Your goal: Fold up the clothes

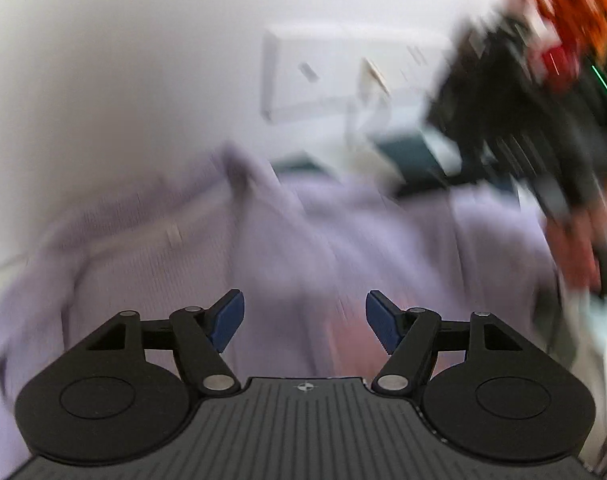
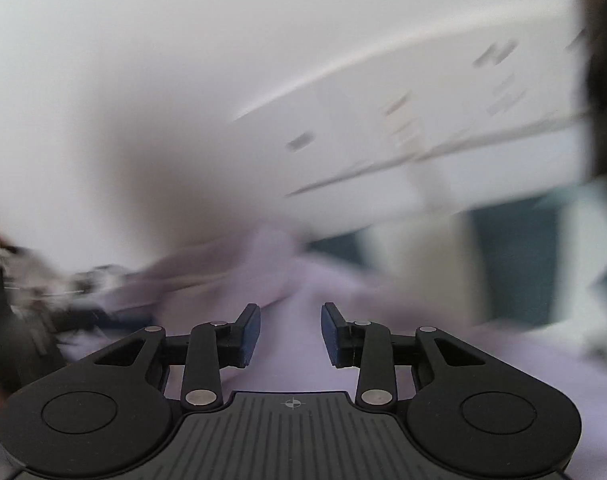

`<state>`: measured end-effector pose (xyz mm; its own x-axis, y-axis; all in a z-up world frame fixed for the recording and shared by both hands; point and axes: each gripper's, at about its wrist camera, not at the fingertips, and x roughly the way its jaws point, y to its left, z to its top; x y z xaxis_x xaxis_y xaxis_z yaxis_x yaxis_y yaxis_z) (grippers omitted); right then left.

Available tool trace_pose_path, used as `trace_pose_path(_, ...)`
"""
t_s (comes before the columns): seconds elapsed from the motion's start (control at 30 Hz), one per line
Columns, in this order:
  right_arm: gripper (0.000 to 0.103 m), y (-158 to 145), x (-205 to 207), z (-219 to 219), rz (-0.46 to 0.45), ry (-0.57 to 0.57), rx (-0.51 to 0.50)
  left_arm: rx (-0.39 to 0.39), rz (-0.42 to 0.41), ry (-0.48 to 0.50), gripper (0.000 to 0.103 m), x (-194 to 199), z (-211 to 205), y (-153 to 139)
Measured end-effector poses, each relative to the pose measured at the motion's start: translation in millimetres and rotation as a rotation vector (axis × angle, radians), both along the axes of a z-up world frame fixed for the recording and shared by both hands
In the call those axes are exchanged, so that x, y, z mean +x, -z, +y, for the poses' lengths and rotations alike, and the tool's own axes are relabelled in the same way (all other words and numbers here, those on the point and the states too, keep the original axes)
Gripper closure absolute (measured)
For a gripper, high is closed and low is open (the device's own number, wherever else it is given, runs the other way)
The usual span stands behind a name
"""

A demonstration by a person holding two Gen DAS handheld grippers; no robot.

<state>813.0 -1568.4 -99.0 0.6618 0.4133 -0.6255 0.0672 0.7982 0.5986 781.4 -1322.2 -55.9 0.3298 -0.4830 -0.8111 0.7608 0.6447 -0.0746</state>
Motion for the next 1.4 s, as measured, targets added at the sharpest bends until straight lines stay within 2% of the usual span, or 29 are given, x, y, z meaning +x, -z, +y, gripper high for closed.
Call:
trace_pose_path(0.07,0.067,14,13,9,0.066,-0.011,0.090,0.078,-0.041,0.013,0.034,-26,3,15)
trace_pose_path(0.17,0.069,35,33,22,0.164,-0.028,0.225,0.148,-0.066,-0.022,0.034,-42,10,34)
trace_pose_path(0.23,0.085,46,42,29,0.216,-0.021,0.299,0.131,-0.059,-0.053,0.034,-42,19,39)
trace_pose_path(0.37,0.089,46,51,45,0.189,-0.024,0.418,0.110,-0.087,-0.158,0.034,-30,46,34)
trace_pose_path(0.43,0.091,43,60,58,0.173,-0.048,0.432,0.106,-0.099,-0.236,0.034,-19,63,34)
trace_pose_path(0.53,0.091,43,74,75,0.171,-0.074,0.418,0.078,-0.060,-0.314,0.034,1,88,42)
trace_pose_path(0.7,0.092,53,79,89,0.195,-0.084,0.309,0.029,-0.038,-0.339,0.026,10,106,51)
trace_pose_path(0.9,0.091,38,63,94,0.122,-0.174,0.095,-0.010,-0.034,-0.340,0.020,12,109,58)
trace_pose_path(0.97,0.087,27,58,101,0.089,-0.212,-0.006,-0.012,-0.039,-0.339,0.019,14,110,61)
trace_pose_path(1.0,0.079,21,55,111,0.070,-0.223,-0.065,-0.014,-0.042,-0.341,0.018,14,111,61)
trace_pose_path(1.03,0.066,13,50,116,0.046,-0.222,-0.126,-0.016,-0.044,-0.342,0.018,15,111,62)
trace_pose_path(1.07,0.063,6,46,118,0.005,-0.212,-0.183,-0.017,-0.047,-0.343,0.018,14,113,63)
trace_pose_path(1.17,0.063,-15,35,118,-0.116,-0.179,-0.317,-0.019,-0.053,-0.346,0.017,12,113,64)
trace_pose_path(1.27,0.058,-22,38,127,-0.186,-0.166,-0.463,-0.018,-0.056,-0.352,0.016,11,115,64)
trace_pose_path(1.33,0.058,-14,46,137,-0.169,-0.217,-0.526,-0.019,-0.057,-0.359,0.016,9,116,64)
trace_pose_path(1.4,0.058,4,54,144,-0.107,-0.249,-0.586,-0.029,-0.053,-0.369,0.016,7,118,61)
